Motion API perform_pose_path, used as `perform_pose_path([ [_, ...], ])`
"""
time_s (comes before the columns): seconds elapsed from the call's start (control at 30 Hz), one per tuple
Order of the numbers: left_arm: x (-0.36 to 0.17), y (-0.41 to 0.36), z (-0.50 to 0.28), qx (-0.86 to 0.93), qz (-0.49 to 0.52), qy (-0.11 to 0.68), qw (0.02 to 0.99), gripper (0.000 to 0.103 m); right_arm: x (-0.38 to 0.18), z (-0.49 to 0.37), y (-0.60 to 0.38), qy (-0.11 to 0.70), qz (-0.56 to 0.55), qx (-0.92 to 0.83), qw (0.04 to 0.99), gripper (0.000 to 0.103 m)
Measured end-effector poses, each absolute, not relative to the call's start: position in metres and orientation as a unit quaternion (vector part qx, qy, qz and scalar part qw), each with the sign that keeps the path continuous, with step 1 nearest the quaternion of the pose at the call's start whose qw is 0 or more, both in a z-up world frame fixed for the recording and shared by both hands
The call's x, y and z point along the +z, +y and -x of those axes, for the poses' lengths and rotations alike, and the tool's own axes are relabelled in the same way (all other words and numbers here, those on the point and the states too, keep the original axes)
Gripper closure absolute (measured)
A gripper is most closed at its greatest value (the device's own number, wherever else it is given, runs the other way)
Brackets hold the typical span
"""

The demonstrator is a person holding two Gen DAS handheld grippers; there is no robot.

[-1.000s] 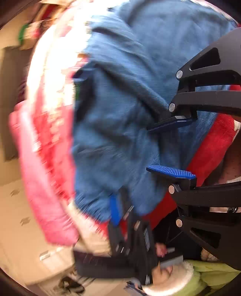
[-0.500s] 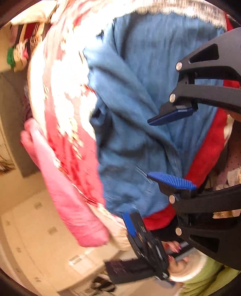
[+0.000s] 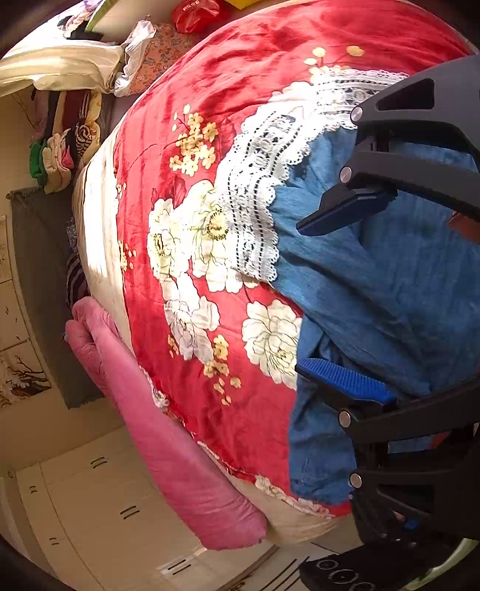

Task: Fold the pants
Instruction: 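Grasp the lace-trimmed edge of the blue garment with the right gripper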

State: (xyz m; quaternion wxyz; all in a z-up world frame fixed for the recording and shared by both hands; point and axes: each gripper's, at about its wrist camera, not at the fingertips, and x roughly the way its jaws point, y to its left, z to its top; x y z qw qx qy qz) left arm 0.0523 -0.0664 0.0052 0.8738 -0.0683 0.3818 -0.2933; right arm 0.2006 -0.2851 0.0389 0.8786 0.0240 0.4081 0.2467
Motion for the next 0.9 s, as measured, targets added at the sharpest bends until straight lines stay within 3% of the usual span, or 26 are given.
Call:
perform_pose_path([
  [0.27, -0.013, -0.091, -0.081, -0.297, 0.072, 0.412, 0.859, 0.053, 0.021, -0.251, -0.252, 0.444, 0.033, 0.236, 0.864, 0.034],
  [0.37, -0.021, -0.095, -0.093, -0.288, 0.071, 0.424, 0.856, 0.070, 0.011, -0.266, -0.242, 0.458, 0.049, 0.222, 0.860, 0.034],
  [0.43, -0.028, -0.097, -0.100, -0.286, 0.071, 0.432, 0.852, 0.087, 0.005, -0.274, -0.236, 0.464, 0.057, 0.220, 0.856, 0.034],
  [0.67, -0.039, -0.097, -0.102, -0.287, 0.081, 0.443, 0.845, 0.096, -0.021, -0.304, -0.225, 0.500, 0.063, 0.184, 0.844, 0.036],
  [0.7, -0.039, -0.097, -0.102, -0.288, 0.081, 0.442, 0.846, 0.096, -0.025, -0.309, -0.224, 0.504, 0.065, 0.176, 0.843, 0.037],
  [0.83, -0.039, -0.096, -0.103, -0.291, 0.087, 0.441, 0.845, 0.096, -0.032, -0.316, -0.222, 0.498, 0.085, 0.149, 0.850, 0.065],
  [0.9, -0.039, -0.093, -0.100, -0.292, 0.091, 0.440, 0.845, 0.096, -0.034, -0.318, -0.224, 0.495, 0.087, 0.148, 0.852, 0.073],
])
